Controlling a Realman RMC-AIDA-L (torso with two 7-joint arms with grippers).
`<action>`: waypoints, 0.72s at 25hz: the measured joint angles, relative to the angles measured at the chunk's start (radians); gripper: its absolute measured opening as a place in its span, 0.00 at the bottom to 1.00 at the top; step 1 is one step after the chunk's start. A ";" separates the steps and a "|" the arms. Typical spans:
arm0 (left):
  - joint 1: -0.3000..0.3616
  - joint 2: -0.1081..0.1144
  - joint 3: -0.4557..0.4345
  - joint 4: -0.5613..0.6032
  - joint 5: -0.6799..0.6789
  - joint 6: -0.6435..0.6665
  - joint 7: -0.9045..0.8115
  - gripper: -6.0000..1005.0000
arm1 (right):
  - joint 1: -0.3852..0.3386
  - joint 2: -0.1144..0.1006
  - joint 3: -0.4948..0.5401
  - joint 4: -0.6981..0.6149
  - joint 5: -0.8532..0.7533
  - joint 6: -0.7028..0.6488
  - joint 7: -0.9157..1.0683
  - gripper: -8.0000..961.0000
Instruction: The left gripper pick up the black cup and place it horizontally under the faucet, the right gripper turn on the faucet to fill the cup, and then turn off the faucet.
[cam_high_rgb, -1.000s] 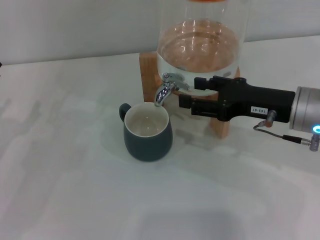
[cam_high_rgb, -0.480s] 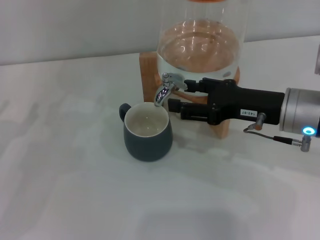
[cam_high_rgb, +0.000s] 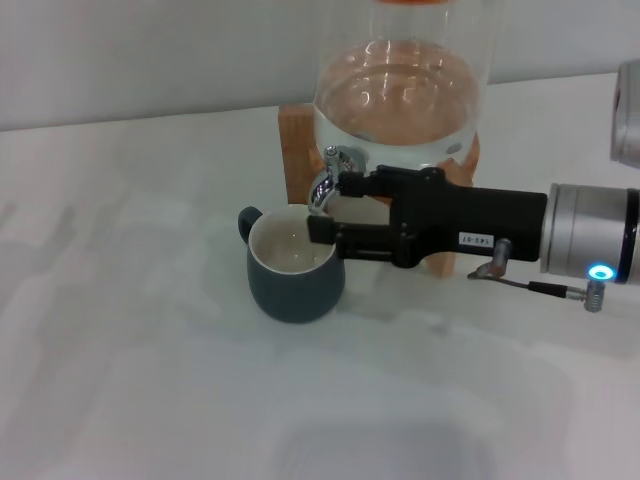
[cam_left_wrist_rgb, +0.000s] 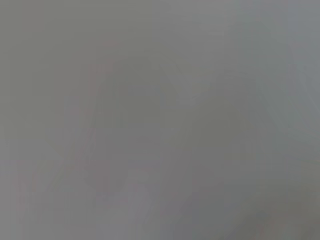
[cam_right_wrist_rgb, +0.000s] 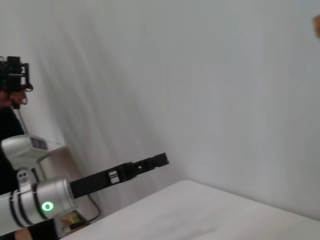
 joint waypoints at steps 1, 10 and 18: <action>0.003 0.000 0.000 0.000 0.000 0.000 0.000 0.88 | 0.002 0.000 -0.004 -0.003 -0.003 0.001 0.000 0.78; 0.019 0.000 -0.013 0.002 -0.001 0.000 0.000 0.88 | -0.007 -0.002 0.008 -0.043 -0.037 0.046 0.024 0.78; 0.018 0.000 -0.019 -0.004 0.007 0.000 0.000 0.88 | -0.041 -0.002 0.125 -0.066 -0.032 0.206 0.025 0.78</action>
